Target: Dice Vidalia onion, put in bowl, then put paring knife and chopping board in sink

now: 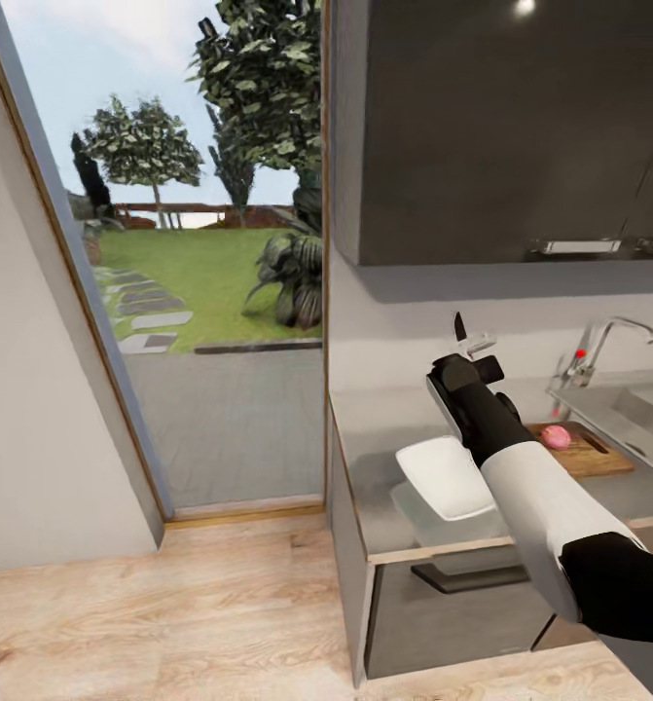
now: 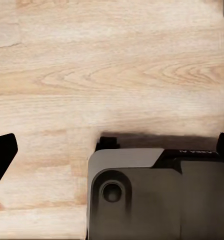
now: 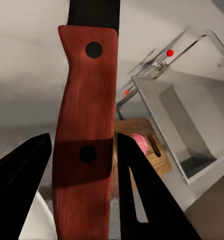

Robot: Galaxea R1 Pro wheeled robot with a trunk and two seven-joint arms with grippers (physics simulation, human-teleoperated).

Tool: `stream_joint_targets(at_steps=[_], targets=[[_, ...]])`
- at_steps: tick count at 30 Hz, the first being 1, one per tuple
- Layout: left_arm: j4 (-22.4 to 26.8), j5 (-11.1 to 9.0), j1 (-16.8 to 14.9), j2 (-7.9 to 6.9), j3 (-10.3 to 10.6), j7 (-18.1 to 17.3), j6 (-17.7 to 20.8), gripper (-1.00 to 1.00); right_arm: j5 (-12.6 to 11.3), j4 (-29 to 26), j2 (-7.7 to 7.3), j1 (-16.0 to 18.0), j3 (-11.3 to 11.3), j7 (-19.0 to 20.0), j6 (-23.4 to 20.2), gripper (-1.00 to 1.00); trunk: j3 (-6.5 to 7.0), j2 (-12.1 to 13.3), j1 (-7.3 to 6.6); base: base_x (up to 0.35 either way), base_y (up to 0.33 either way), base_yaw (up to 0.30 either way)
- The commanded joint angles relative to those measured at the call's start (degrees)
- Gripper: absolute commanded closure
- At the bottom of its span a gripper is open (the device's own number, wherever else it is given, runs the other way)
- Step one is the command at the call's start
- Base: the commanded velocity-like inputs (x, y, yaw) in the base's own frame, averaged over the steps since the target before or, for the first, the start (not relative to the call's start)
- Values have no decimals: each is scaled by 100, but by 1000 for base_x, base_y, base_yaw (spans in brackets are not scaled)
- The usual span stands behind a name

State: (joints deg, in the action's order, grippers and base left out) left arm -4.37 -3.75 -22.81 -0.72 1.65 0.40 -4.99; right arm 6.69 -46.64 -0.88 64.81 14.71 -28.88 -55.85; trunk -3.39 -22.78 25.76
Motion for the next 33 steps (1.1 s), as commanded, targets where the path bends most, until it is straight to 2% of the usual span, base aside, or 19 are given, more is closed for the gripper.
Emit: stream_joint_targets(at_steps=[1, 13, 14, 17, 21, 31, 33], targets=[[-29, -38, -13, 2, 19, 4, -46, -100, 25, -3, -8, 6, 27, 4, -40, 100, -12, -14, 2, -177, -307, 1], [-29, -38, -13, 2, 19, 12, -46, -100, 21, -3, 29, 5, 72, -3, -40, 100, 50, -14, 2, -95, -316, 0], [-29, -38, -13, 2, 19, 12, -46, -100, 35, -3, 41, 5, 219, -8, -40, 100, 50, -14, 2, -6, -321, 0], [-29, -38, -13, 2, 19, 13, -46, -100, 263, -3, 51, 6, 985, -11, -40, 100, 51, -14, 2, -2, -321, 0], [-29, -38, -13, 0, 19, 13, -46, -100, 418, 4, 53, 6, 1469, -12, -40, 100, 51, -14, 2, -1, -321, 0], [-29, -38, -13, -1, 19, 20, -46, -100, 476, 32, 38, 6, 1718, 0, -40, 100, 51, -14, 2, 0, -321, 0], [-29, -38, -13, 1, 19, 21, -46, -100, 475, 65, 22, 6, 1981, 10, -40, 100, 51, -14, 2, 0, -321, 0]])
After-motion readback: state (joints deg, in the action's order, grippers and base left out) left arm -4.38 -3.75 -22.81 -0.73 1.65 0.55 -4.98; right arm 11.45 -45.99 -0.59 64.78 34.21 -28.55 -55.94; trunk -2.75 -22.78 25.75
